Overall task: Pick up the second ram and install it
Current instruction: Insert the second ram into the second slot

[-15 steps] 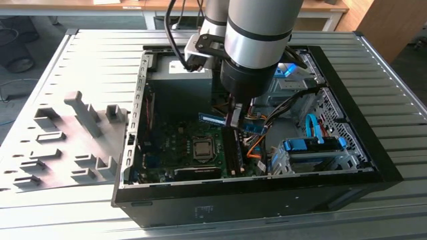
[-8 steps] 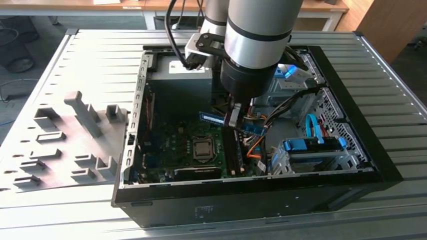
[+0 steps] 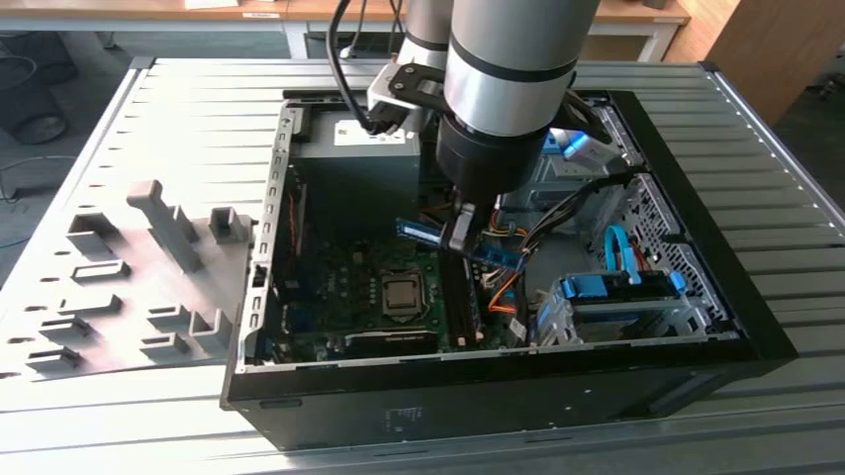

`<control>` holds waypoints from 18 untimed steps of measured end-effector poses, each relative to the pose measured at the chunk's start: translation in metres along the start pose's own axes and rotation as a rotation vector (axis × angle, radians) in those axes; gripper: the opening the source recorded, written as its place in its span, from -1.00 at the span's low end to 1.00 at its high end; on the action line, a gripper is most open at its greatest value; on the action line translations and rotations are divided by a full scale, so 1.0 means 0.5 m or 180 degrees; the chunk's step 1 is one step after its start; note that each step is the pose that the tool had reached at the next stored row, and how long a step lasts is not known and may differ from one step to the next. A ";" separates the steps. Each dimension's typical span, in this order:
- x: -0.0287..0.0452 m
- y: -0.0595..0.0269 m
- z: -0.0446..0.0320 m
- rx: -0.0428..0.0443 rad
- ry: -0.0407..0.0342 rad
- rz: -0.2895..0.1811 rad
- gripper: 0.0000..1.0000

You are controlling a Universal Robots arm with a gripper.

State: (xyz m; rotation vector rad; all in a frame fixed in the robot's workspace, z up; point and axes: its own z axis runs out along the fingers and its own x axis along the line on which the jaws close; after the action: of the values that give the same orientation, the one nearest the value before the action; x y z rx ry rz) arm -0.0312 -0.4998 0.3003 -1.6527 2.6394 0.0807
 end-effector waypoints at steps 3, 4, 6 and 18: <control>0.000 0.000 0.000 0.0003 -0.0002 0.0059 -0.73; 0.000 0.000 0.000 0.0004 -0.0002 0.0078 -0.73; 0.000 0.000 0.000 0.0006 -0.0004 0.0116 -0.73; 0.000 0.000 0.001 0.0016 -0.0009 0.0316 -0.73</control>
State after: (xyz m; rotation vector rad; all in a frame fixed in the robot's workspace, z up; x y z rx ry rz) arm -0.0312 -0.4998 0.3001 -1.5181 2.7162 0.0784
